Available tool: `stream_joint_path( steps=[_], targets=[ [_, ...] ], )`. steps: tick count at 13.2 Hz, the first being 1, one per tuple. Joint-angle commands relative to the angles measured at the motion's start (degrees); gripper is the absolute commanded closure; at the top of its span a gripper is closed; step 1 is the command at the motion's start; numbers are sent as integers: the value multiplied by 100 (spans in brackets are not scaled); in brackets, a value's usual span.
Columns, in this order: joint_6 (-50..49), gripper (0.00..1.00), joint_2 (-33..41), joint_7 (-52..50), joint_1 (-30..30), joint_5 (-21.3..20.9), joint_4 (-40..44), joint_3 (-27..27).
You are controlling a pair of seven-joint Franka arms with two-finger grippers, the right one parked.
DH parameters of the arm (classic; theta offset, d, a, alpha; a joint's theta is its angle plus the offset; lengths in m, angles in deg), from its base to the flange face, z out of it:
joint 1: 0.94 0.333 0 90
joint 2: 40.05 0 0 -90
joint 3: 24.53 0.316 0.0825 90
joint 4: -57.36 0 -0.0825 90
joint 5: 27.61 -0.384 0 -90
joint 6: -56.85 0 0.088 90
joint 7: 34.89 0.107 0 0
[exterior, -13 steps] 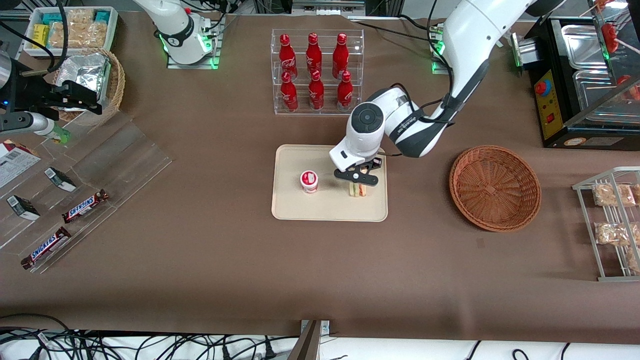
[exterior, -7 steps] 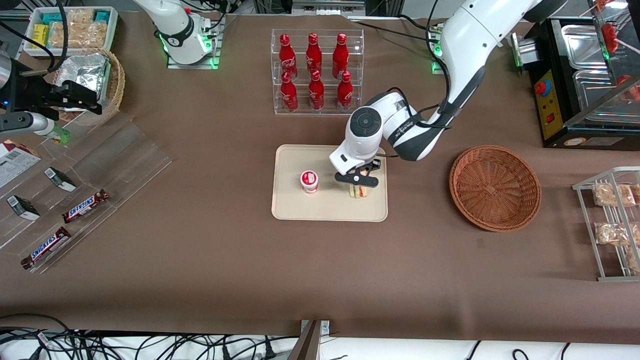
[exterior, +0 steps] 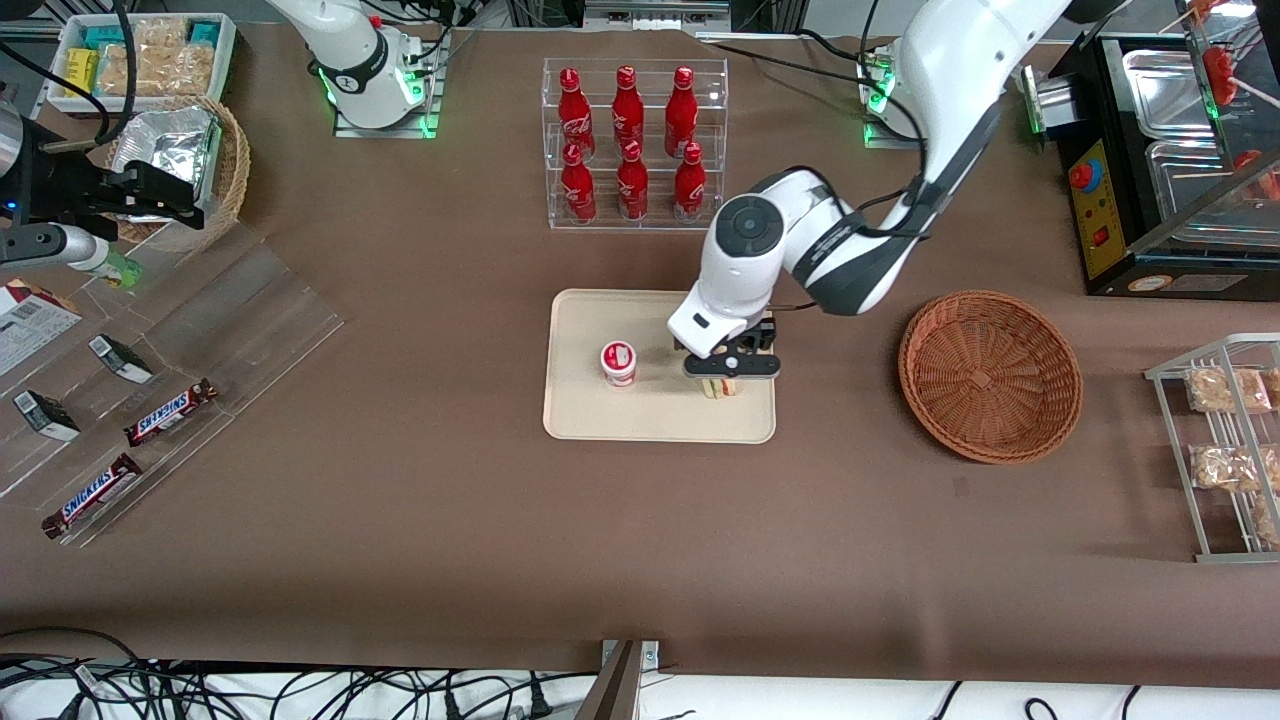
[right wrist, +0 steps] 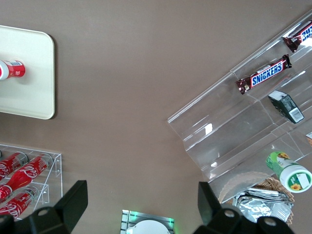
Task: Place sandwich from basket to tray
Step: 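Open the left gripper to release the sandwich and lift away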
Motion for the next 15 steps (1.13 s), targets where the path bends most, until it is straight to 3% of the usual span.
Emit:
stream_joint_path(
  steps=[1, 4, 6, 8, 13, 15],
  targets=[
    [-835, 0, 602, -84, 272, 219, 362, -17],
    [-1873, 0, 900, -58, 746, 519, 1154, -26],
    [-2270, 0, 1234, -22, 1036, 581, 1279, -34],
    [-2359, 0, 1524, 143, 1413, 948, 1270, -34],
    [-2851, 0, 1921, 1662, 2266, 1757, 1261, 18],
    [-3114, 0, 2044, 2356, 2268, 1899, 1235, 428]
  ],
)
